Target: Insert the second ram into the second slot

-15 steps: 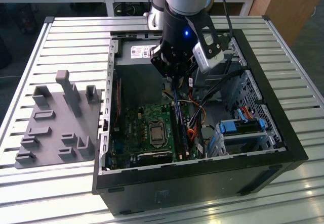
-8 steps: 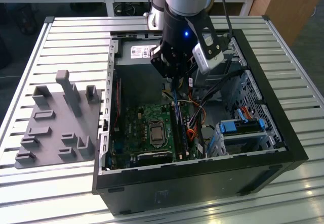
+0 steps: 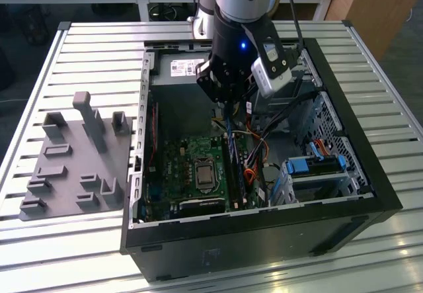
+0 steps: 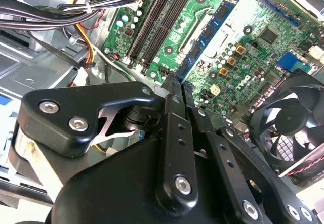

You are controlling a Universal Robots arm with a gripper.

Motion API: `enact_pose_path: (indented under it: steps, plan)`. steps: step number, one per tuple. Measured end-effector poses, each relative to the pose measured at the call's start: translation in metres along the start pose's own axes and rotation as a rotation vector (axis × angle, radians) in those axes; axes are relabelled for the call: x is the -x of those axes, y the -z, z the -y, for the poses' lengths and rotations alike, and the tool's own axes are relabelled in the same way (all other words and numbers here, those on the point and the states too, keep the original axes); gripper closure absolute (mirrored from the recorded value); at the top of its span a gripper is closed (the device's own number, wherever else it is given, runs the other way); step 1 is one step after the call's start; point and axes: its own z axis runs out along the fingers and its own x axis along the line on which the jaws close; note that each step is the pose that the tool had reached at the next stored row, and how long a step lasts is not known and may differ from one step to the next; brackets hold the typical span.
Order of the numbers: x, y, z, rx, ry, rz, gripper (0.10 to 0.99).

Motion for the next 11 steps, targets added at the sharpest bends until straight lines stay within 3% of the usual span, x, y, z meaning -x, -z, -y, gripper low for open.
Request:
enact_pose_path:
  steps: [11]
  plan:
    - [0.0000, -0.0022, 0.0001, 0.000, 0.000, 0.0000, 0.949]
